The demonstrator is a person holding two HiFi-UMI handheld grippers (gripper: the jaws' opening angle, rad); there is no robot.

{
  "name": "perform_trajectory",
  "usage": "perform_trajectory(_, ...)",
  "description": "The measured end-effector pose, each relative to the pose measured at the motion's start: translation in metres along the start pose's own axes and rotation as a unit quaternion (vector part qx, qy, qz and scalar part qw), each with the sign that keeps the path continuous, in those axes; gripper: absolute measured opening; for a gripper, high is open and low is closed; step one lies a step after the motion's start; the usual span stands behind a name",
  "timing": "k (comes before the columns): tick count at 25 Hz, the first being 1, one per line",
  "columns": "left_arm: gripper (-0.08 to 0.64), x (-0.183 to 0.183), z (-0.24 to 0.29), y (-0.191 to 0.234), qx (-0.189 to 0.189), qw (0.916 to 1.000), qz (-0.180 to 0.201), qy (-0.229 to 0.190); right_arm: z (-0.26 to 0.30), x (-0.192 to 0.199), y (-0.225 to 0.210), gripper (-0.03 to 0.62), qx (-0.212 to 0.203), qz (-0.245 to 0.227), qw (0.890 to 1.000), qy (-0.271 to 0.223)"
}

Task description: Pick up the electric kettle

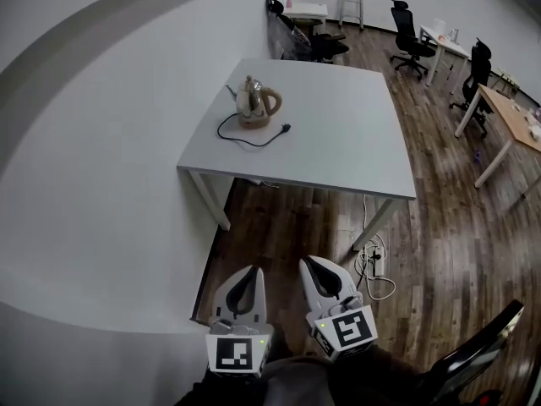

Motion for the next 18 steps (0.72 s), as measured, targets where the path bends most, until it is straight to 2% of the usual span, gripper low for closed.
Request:
perform_trajectory(8,0.000,0.001,0.028,0.048,0.000,1.0000,-0.009,0.000,0.059,0.004,0.009,0.005,-0.005,-0.006,1.000,0.008)
perform_trajectory(18,0.000,0.022,0.053,0.072,0.005,0.9996,-0.027,0.012,0.089,0.016,0.000,0.005,0.005,-0.019,1.000,0.018)
Point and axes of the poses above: the fingertips, and each gripper's own axes: z forward along the fingers, y to its left, x out of its underside, the point moved 6 cm from there along -z, backward along the fingers, and after that the axes turned 13 degrees about -y, right-handed, at the moved point
